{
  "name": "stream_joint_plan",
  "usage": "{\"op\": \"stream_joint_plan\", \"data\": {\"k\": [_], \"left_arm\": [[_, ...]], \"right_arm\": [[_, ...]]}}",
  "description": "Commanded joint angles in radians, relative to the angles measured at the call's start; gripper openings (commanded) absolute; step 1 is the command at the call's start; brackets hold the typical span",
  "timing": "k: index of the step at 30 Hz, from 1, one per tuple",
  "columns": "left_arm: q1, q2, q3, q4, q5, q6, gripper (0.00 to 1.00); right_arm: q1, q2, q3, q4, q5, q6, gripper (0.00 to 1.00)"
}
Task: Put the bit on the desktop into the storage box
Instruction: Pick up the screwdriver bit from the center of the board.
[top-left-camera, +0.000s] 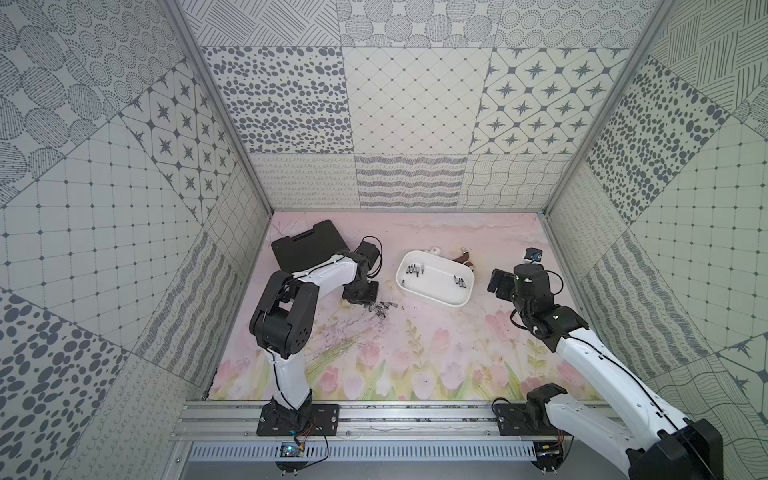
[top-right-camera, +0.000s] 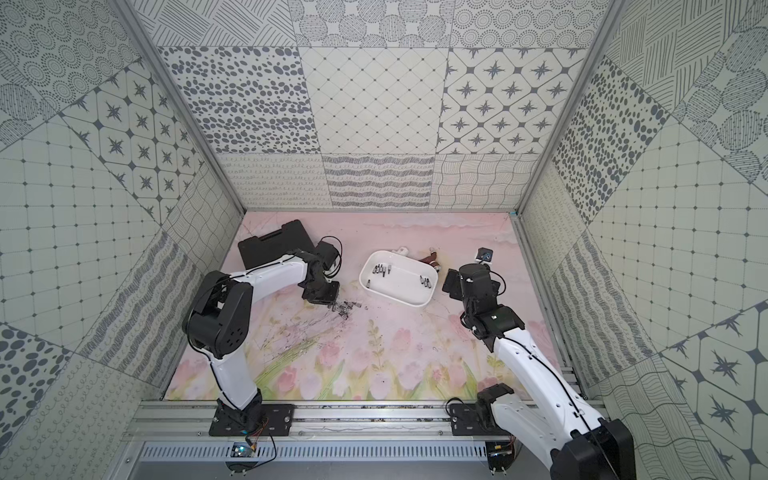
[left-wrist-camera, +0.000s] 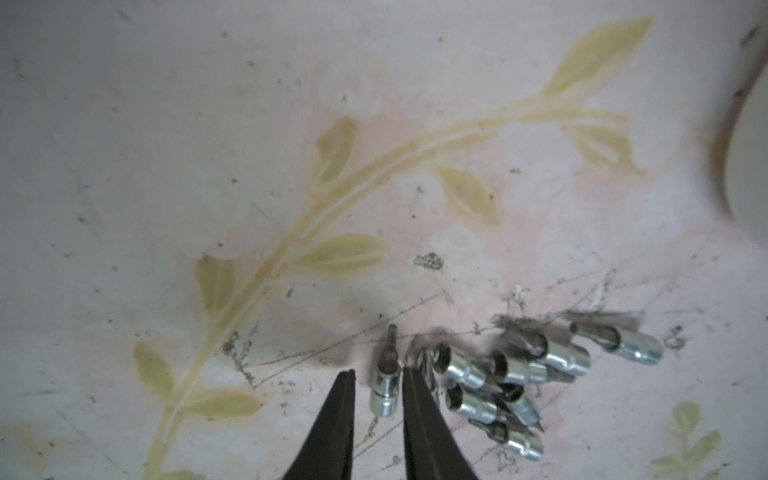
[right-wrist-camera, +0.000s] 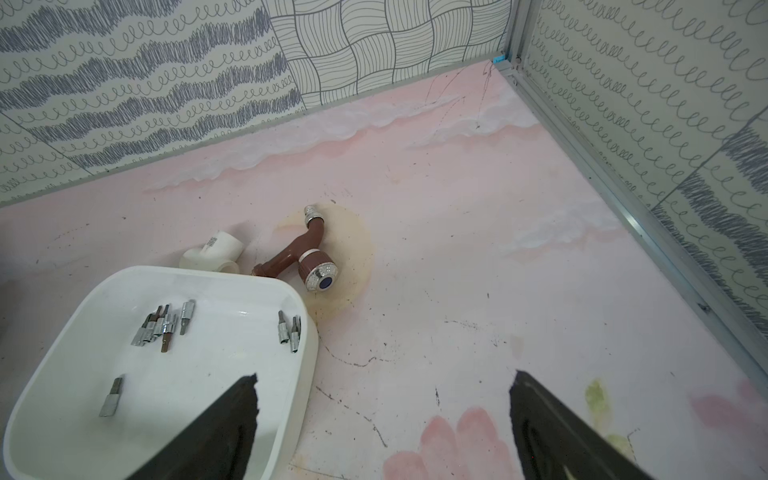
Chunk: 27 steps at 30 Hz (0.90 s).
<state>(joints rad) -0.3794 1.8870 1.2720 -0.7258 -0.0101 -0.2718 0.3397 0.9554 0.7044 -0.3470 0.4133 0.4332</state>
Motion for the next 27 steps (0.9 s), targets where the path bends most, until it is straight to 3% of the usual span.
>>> {"op": "stream_joint_plan", "data": {"k": [1,27], "left_arm": [[0.004,0.003,-0.010,-0.020,0.009,0.017,0.25],[0.004,0.022,-0.011,-0.031,0.003,0.024,0.13]], "right_arm": [[-0.006,-0.010,0.003,0.029,-0.001,-0.005,0.96],[-0.007,0.000,0.004,0.029,-0.008,-0.001,0.97]]}}
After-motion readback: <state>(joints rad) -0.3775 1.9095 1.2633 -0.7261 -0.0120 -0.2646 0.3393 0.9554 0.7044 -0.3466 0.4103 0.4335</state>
